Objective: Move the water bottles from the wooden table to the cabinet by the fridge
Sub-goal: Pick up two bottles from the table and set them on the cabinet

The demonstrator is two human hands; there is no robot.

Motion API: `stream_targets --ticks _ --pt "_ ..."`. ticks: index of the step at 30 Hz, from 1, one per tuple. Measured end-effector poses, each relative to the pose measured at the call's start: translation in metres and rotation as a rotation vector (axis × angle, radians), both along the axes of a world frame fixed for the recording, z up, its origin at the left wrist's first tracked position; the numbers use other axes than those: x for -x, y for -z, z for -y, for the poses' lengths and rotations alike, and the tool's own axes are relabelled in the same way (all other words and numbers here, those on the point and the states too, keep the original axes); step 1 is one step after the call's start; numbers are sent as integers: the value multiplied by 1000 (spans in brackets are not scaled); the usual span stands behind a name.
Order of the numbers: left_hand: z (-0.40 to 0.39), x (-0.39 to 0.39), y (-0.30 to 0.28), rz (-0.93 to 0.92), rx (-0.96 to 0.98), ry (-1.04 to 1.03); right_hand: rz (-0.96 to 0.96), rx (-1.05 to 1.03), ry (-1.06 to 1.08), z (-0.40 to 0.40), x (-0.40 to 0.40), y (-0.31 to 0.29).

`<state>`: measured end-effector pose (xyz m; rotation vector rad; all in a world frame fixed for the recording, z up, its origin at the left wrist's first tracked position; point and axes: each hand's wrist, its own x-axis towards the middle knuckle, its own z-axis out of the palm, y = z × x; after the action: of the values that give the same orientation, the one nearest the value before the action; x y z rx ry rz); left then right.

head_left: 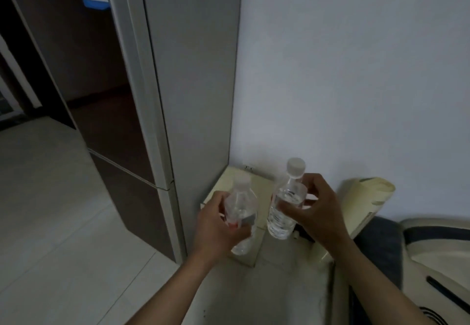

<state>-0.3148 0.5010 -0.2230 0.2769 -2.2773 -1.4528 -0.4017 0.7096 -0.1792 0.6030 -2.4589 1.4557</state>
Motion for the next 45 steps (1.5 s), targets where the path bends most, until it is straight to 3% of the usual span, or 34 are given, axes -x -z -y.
stream_targets --ticks 9,18,27,45 --pt "70 129 8 15 15 43 47 -17 126 46 100 10" --pt "85 256 27 103 -101 58 119 -11 129 59 226 45" --pt "110 367 43 143 -85 44 196 -57 139 79 337 68" --pt "145 527 142 272 -33 181 363 -111 313 125 449 152"
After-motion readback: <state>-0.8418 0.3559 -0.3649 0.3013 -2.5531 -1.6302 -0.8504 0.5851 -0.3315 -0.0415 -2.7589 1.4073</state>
